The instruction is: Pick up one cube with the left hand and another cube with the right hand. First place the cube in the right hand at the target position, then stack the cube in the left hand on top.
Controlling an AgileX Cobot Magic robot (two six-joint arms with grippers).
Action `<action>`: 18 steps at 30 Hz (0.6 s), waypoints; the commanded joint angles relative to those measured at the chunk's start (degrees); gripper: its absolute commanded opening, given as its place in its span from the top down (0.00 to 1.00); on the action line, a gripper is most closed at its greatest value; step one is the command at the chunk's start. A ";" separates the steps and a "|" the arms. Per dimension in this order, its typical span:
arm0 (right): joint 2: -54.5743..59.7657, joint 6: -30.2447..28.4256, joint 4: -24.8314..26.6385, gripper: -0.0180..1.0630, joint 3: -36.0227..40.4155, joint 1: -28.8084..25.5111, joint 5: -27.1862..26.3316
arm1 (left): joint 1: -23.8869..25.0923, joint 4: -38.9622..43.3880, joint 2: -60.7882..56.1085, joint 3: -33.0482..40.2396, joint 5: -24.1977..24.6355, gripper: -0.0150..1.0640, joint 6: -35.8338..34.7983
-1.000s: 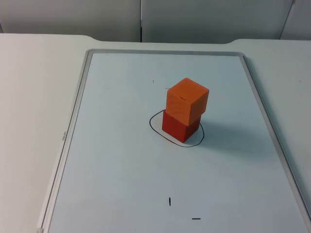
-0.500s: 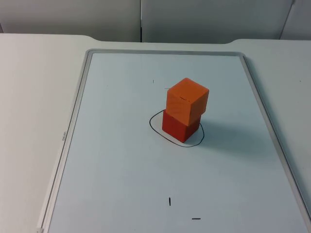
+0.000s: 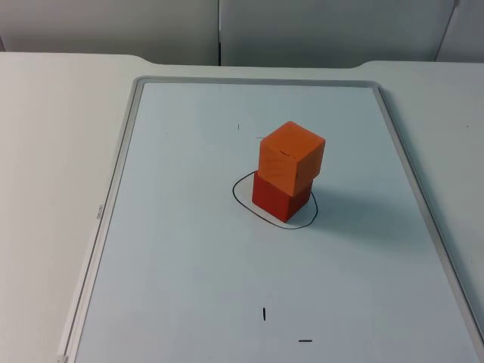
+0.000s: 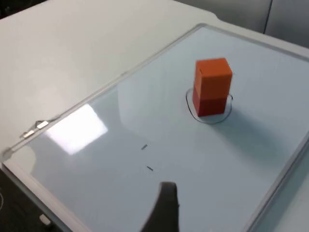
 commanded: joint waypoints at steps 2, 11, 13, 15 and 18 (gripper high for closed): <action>-0.22 3.08 -3.17 0.30 0.59 -0.08 0.68 | -0.20 -0.13 -0.24 0.24 -0.64 0.01 -0.52; -0.22 5.72 -5.34 0.30 0.69 -0.08 0.80 | -0.20 -0.13 -0.24 0.24 -0.64 0.01 -0.52; -0.22 5.72 -5.44 0.30 0.69 -0.08 0.80 | -0.20 -0.13 -0.24 0.24 -0.64 0.01 -0.52; -0.22 5.72 -5.44 0.30 0.69 -0.08 0.80 | -0.20 -0.13 -0.24 0.24 -0.64 0.01 -0.52; -0.22 5.72 -5.56 0.30 1.14 -0.08 1.21 | -0.20 -0.13 -0.24 0.24 -0.64 0.01 -0.52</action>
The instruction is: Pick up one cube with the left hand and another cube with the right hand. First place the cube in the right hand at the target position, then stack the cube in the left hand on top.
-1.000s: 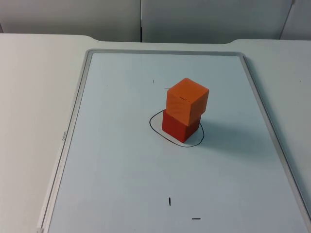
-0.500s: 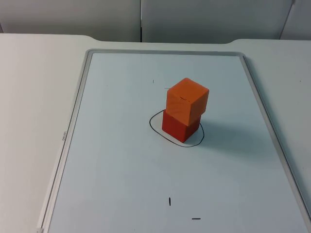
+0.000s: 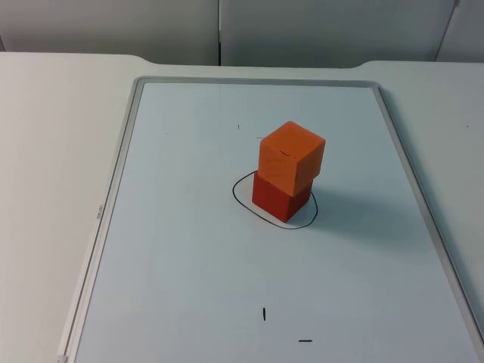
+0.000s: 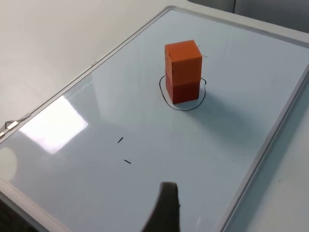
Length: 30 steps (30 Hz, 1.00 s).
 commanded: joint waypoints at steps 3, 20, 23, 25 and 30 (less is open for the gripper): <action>-0.22 0.24 -0.66 0.30 0.66 -0.08 0.26 | -0.20 -0.13 -0.24 0.24 -0.53 0.01 -0.40; -0.22 0.24 -0.66 0.01 0.66 -0.08 0.26 | -0.20 -0.13 -0.24 0.24 -0.64 0.01 -0.40; -0.22 0.24 -0.66 0.01 0.66 -0.08 0.26 | -0.20 -0.13 -0.24 0.24 -0.64 0.01 -0.40; -0.22 0.24 -0.66 0.01 0.66 -0.08 0.26 | -0.20 -0.13 -0.24 0.24 -0.64 0.01 -0.40; -0.22 0.24 -0.66 0.01 0.66 -1.61 0.15 | -0.20 -0.13 -0.24 0.24 -0.64 0.01 -0.40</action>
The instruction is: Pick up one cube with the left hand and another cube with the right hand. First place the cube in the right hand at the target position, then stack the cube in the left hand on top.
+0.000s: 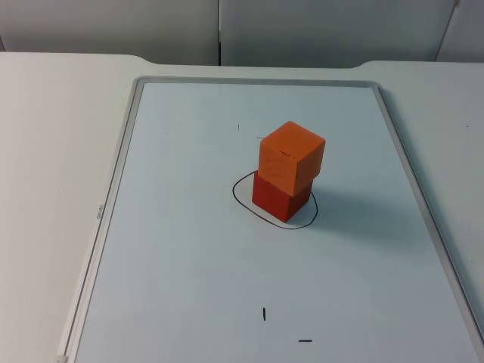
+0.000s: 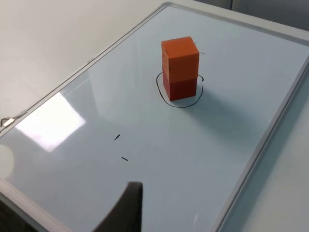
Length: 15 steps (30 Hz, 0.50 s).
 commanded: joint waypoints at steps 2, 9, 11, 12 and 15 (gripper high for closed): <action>-0.22 0.12 -0.01 0.01 0.53 -3.28 -0.29 | -0.20 -0.13 -0.24 0.24 -0.54 0.01 -0.40; -0.22 0.12 -0.01 0.01 0.53 -21.30 -0.29 | -0.20 -0.13 -0.24 0.24 -0.54 0.01 -0.40; -0.22 0.12 -0.01 0.01 0.53 -24.19 -0.29 | -0.20 -0.13 -0.24 0.24 -0.54 0.01 -0.40; -0.22 0.12 -0.01 0.01 0.53 -26.40 -0.29 | -0.20 -0.13 -0.24 0.24 -0.54 0.01 -0.40; -0.22 0.12 -0.01 0.01 0.53 -31.95 -0.29 | -0.20 -0.13 -0.24 0.24 -0.54 0.01 -0.40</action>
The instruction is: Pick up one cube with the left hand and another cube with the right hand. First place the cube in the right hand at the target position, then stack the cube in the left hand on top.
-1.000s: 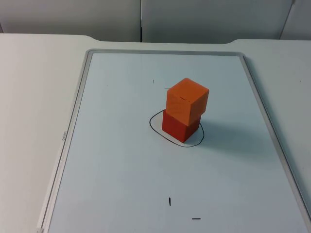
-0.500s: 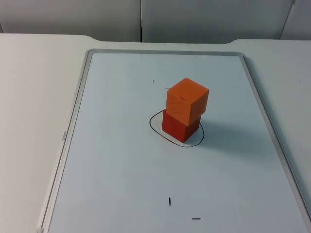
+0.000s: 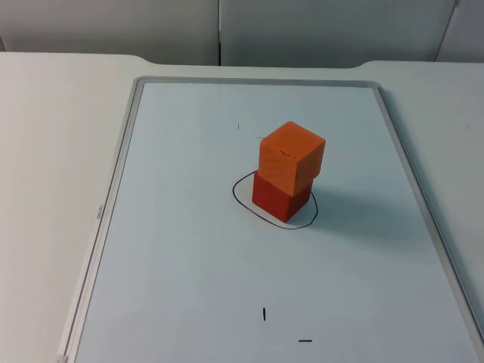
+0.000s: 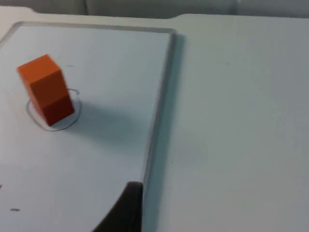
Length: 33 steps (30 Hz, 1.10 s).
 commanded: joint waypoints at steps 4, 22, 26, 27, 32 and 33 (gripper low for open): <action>-0.22 0.12 -0.01 0.01 0.53 -5.54 -0.29 | -0.20 -0.13 -0.24 0.24 -0.54 0.01 -0.40; -0.22 0.12 -0.01 0.01 0.53 -5.54 -0.29 | 21.70 -0.13 -0.24 0.24 -0.54 0.01 -0.40; -0.22 0.12 -0.01 0.01 0.53 -5.54 -0.29 | 27.68 -0.13 -0.24 0.24 -0.54 0.01 -0.40; -0.22 0.12 -0.01 0.01 0.53 -5.54 -0.29 | 29.64 -0.13 -0.24 0.24 -0.54 0.01 -0.40; -0.22 0.12 -0.01 0.01 0.53 -5.54 -0.29 | 35.49 -0.13 -0.24 0.24 -0.54 0.01 -0.40; -0.22 0.12 -0.01 0.01 0.53 -5.54 -0.29 | 37.06 -0.13 -0.24 0.24 -0.54 0.01 -0.40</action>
